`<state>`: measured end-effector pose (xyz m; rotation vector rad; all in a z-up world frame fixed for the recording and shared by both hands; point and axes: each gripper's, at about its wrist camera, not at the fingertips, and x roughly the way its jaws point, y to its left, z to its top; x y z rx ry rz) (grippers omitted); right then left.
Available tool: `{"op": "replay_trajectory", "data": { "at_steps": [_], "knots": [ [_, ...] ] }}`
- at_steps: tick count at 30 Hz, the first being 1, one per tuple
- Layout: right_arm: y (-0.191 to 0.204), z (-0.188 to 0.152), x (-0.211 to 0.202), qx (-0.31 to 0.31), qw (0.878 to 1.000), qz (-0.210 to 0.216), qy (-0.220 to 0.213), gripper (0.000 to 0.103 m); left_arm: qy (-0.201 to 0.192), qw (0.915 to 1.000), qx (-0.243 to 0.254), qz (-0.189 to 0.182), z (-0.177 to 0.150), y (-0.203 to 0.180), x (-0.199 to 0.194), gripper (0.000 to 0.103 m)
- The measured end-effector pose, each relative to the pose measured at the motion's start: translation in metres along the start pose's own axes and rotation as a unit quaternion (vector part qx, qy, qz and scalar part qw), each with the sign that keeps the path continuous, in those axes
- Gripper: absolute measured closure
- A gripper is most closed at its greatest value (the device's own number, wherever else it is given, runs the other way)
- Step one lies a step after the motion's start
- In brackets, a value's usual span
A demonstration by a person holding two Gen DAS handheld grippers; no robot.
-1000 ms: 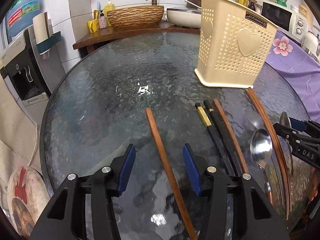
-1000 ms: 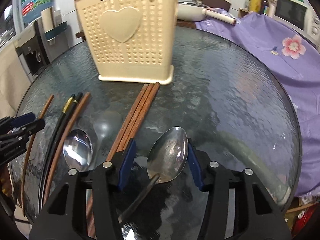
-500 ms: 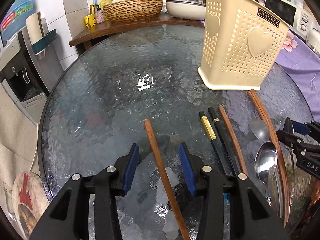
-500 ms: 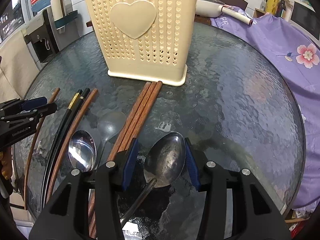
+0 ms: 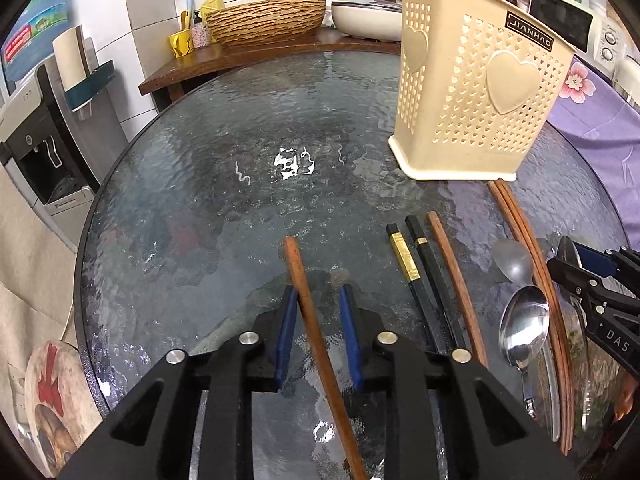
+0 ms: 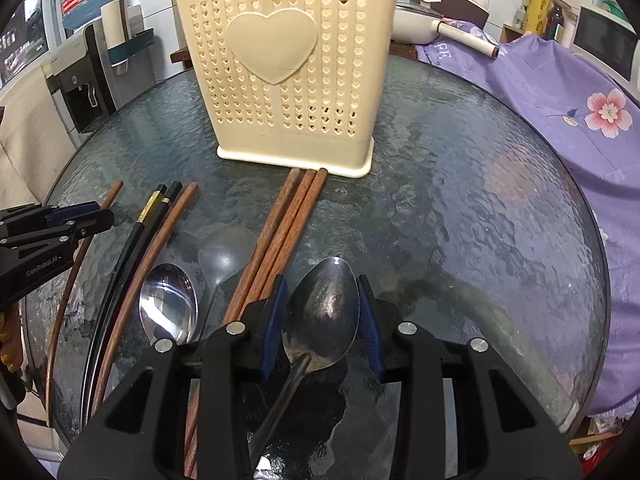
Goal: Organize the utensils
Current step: 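Close the right tool on a silver spoon while the left tool grasps a wooden chopstick, then lift the wooden chopstick with the left tool while the right tool lifts the spoon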
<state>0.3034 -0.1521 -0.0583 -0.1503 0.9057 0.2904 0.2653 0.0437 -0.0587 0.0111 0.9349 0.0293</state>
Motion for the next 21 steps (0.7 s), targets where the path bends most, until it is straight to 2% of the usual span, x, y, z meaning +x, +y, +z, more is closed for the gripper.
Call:
{"op": "replay_trajectory", "data": {
  "at_steps": [5,13,21],
  "knots": [
    [0.003,0.003,0.001,-0.011,1.0,0.002,-0.001,0.069,0.001,1.0,-0.001,0.002,0.003,0.0,0.002,0.092],
    [0.004,0.006,0.003,-0.021,1.0,0.007,-0.003,0.069,0.0,0.9999,-0.011,0.0,0.004,0.004,0.003,0.095],
    [0.003,0.01,0.005,-0.018,1.0,0.024,-0.007,0.069,0.001,0.9988,-0.041,-0.027,0.01,0.016,0.006,0.095]
  ]
}}
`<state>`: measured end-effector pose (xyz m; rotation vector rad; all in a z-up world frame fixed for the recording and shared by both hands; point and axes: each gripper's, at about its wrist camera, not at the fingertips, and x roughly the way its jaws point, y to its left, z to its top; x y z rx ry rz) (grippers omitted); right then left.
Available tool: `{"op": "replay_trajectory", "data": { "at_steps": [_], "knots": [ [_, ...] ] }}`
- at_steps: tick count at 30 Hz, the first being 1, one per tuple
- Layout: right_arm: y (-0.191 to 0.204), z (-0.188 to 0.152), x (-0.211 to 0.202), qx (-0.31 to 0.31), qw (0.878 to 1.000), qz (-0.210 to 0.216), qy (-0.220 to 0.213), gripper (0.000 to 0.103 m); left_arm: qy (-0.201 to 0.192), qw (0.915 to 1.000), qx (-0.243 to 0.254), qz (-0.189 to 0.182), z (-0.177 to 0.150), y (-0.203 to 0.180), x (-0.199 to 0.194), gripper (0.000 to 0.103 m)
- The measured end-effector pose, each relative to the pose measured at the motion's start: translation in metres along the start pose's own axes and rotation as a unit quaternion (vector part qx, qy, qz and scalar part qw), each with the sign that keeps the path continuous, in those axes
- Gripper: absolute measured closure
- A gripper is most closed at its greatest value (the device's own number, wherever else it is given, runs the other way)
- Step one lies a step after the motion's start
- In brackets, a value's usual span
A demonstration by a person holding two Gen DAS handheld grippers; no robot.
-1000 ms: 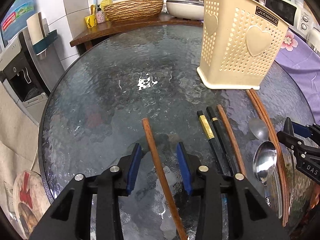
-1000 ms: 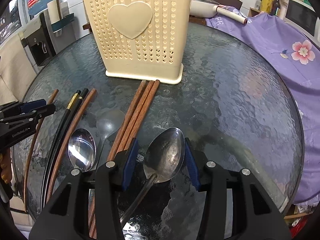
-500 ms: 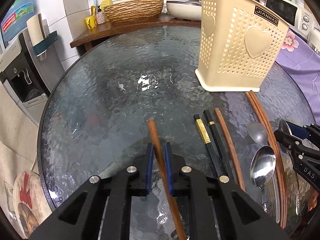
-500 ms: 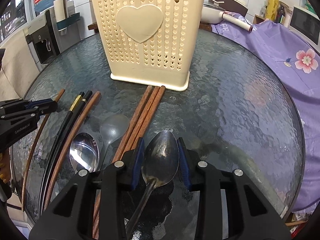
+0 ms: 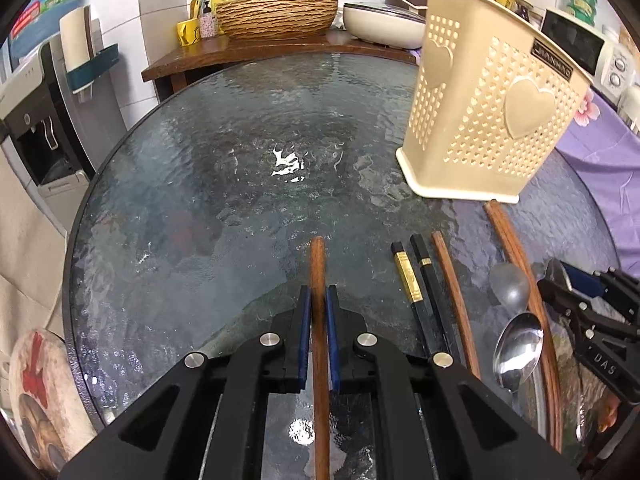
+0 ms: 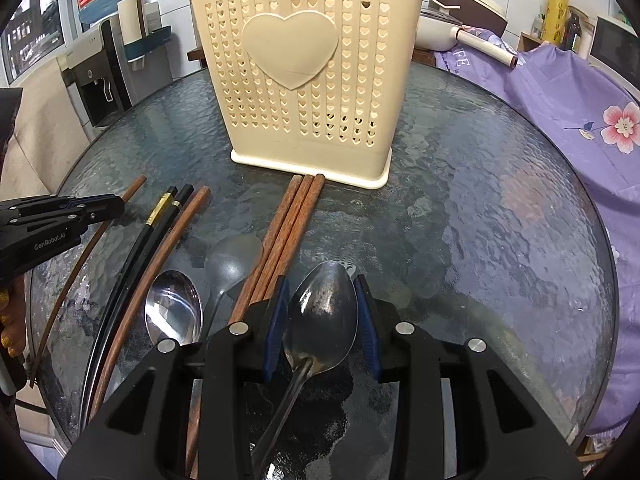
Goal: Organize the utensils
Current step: 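Lift the wooden chopstick with the left tool while the right tool lifts the spoon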
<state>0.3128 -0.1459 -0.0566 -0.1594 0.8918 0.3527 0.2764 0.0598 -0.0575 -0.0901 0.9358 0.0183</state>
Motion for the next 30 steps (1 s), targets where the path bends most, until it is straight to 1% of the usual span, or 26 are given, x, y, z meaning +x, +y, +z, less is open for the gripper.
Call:
{"op": "replay_trajectory", "data": {
  "at_steps": [5,11,15,20,24,28,29,30],
  "knots": [
    [-0.002,0.003,-0.004,0.005,1.0,0.012,-0.013,0.069,-0.005,0.9999,-0.007,-0.009,0.002,0.003,-0.001,0.095],
    [-0.005,0.009,-0.015,0.009,0.999,0.019,-0.036,0.069,-0.03,0.9993,-0.009,-0.021,0.009,0.002,-0.016,0.095],
    [-0.007,0.012,-0.028,0.011,0.998,0.032,-0.055,0.07,-0.058,0.9979,-0.002,-0.029,0.014,-0.003,-0.035,0.095],
    [-0.01,0.014,-0.054,0.011,0.995,0.05,-0.087,0.07,-0.089,0.9948,-0.003,-0.05,0.019,-0.006,-0.062,0.095],
    [-0.019,0.021,-0.082,0.025,0.99,0.078,-0.113,0.07,-0.124,0.9902,0.004,-0.065,0.024,-0.01,-0.09,0.096],
    [-0.02,0.026,-0.108,0.016,0.987,0.079,-0.139,0.071,-0.156,0.9849,0.006,-0.076,0.025,-0.014,-0.117,0.096],
    [-0.019,0.026,-0.114,0.012,0.986,0.078,-0.144,0.074,-0.161,0.984,0.008,-0.077,0.026,-0.015,-0.121,0.096],
    [-0.018,0.026,-0.119,0.01,0.986,0.078,-0.147,0.081,-0.165,0.9833,0.009,-0.077,0.026,-0.016,-0.125,0.096]
  ]
}}
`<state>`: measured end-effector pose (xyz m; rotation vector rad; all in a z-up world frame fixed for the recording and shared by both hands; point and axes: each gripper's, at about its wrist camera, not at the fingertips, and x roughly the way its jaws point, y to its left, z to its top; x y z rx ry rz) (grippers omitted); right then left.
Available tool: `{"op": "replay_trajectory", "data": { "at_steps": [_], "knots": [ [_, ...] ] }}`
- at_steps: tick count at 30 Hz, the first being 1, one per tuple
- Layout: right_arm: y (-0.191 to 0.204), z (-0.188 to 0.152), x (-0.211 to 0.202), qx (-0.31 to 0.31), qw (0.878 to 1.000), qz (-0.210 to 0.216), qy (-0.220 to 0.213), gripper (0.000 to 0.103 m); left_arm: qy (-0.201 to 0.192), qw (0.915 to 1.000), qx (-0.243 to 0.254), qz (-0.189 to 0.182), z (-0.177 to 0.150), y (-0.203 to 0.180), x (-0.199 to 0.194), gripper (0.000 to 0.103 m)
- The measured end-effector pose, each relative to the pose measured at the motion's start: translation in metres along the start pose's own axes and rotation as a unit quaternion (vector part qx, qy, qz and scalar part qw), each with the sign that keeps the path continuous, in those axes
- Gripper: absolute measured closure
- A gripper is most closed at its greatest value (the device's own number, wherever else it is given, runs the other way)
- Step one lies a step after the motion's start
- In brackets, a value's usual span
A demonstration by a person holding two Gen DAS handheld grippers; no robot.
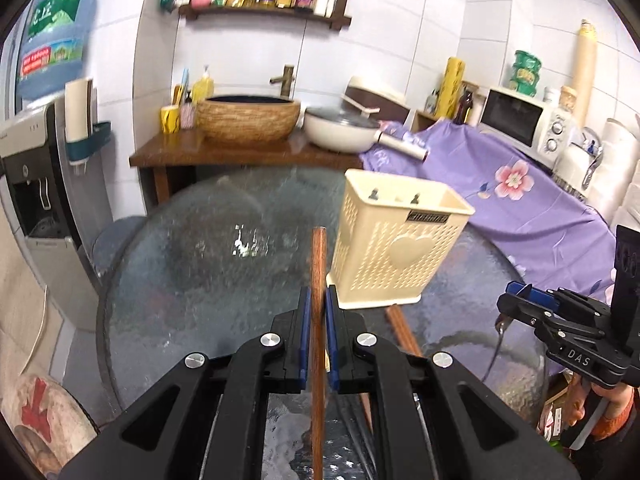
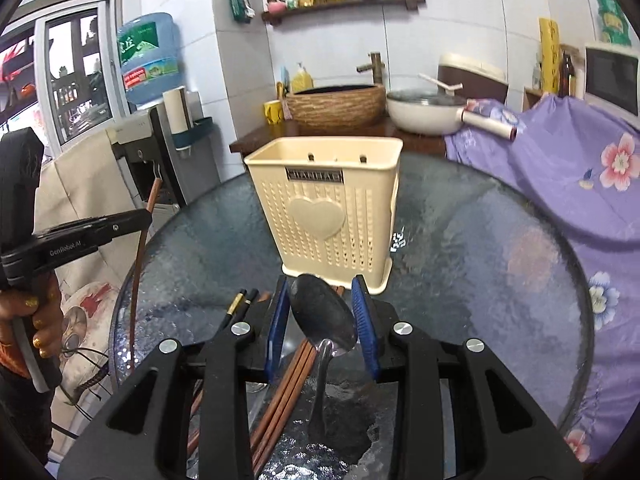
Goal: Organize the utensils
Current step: 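Lift the wooden chopstick with the left tool while the right tool lifts the spoon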
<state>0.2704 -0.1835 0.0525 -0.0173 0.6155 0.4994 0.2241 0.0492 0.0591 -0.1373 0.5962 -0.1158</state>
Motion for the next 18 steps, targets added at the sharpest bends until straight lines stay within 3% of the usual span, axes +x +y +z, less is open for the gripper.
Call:
{"op": "replay_trajectory", "data": {
  "at_steps": [5,11,12,14,18],
  "knots": [
    [0.004,0.002,-0.009,-0.014,1.0,-0.002,-0.005,0.087,-0.015,0.9998,0.013,0.003,0.001,-0.007,-0.012,0.096],
    [-0.009,-0.007,0.011,0.009,1.0,-0.013,0.019,0.087,-0.007,1.0,0.001,0.003,-0.001,-0.001,-0.005,0.096],
    [-0.011,-0.008,0.016,0.008,0.999,-0.018,0.026,0.084,-0.007,1.0,0.0,0.003,-0.001,0.0,-0.005,0.096],
    [-0.013,-0.013,0.028,0.005,0.999,-0.028,0.041,0.068,-0.009,1.0,0.001,0.003,0.0,0.0,-0.005,0.096],
    [-0.014,-0.023,0.052,0.003,0.996,-0.043,0.073,0.064,-0.013,0.9999,0.006,0.003,0.001,-0.002,-0.008,0.096]
  ]
}}
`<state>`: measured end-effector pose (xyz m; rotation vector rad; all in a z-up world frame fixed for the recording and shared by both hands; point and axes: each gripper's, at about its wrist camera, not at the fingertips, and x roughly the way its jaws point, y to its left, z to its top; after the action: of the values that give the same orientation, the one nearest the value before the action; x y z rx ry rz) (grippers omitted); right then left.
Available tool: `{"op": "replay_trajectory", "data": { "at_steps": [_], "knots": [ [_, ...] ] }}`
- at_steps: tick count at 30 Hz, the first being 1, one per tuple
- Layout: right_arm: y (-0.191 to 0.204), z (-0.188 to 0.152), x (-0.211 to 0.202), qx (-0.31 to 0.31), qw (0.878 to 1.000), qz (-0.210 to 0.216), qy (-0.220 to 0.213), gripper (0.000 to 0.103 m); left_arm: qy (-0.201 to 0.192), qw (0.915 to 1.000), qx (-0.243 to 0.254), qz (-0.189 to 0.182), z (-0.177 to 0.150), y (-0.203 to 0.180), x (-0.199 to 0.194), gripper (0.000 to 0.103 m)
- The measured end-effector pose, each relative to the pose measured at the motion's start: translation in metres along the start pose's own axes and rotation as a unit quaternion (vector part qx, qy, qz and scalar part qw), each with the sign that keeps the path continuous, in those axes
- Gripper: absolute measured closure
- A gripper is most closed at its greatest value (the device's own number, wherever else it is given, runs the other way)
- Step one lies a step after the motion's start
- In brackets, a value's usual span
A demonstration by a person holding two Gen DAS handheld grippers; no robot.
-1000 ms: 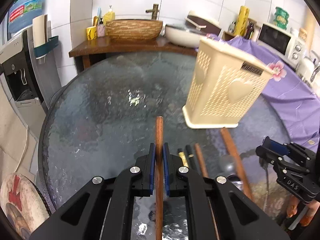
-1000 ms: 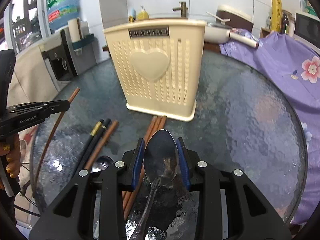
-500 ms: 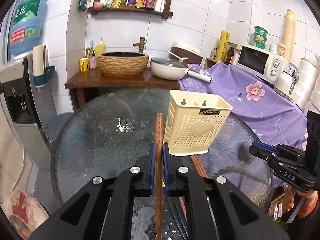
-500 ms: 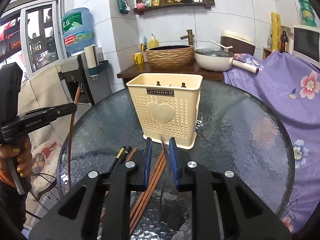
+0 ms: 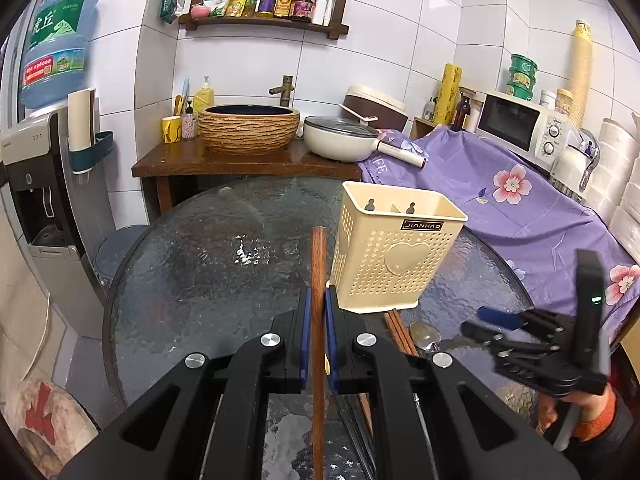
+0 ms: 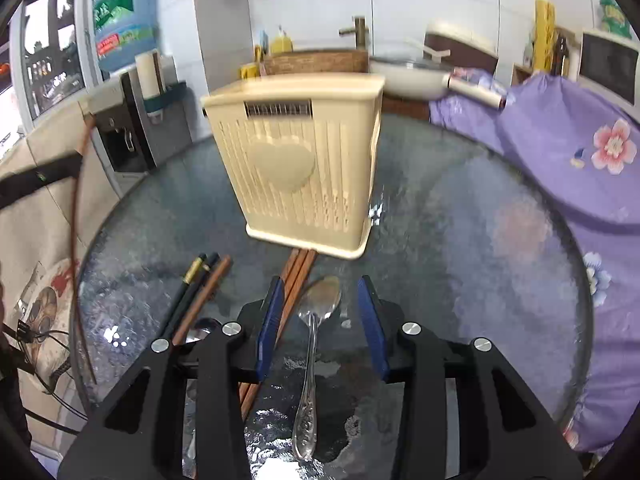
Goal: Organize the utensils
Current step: 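Lift the wooden chopstick with the left tool while the right tool lifts the spoon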
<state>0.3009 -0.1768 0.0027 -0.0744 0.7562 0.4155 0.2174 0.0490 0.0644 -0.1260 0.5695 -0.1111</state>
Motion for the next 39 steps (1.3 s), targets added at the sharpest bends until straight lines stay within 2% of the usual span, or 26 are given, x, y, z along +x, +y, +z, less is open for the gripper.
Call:
{"op": "replay_trajectory", "data": {
  "at_steps": [4,8,11,15,31,39],
  "knots": [
    [-0.007,-0.001,0.033,0.024,0.999,0.017,0.045,0.064,-0.001,1.0,0.005,0.003,-0.002,-0.002,-0.001,0.096],
    [-0.002,-0.002,0.056,-0.018,0.996,-0.035,0.074,0.064,0.002,1.0,0.005,0.002,-0.003,0.0,0.0,0.096],
    [0.006,-0.007,0.066,-0.049,0.993,-0.036,0.105,0.064,0.004,1.0,0.005,0.002,-0.003,0.001,0.001,0.096],
    [0.013,-0.01,0.074,-0.065,0.989,-0.038,0.124,0.064,0.006,1.0,0.0,-0.002,-0.002,0.002,0.003,0.096],
    [0.019,0.017,0.097,-0.046,0.989,-0.049,0.13,0.064,0.014,0.9999,0.003,-0.002,-0.004,0.002,0.009,0.096],
    [0.02,0.015,0.097,-0.05,0.99,-0.049,0.124,0.065,0.017,0.9998,0.007,-0.004,-0.006,-0.001,0.01,0.096]
  ]
}}
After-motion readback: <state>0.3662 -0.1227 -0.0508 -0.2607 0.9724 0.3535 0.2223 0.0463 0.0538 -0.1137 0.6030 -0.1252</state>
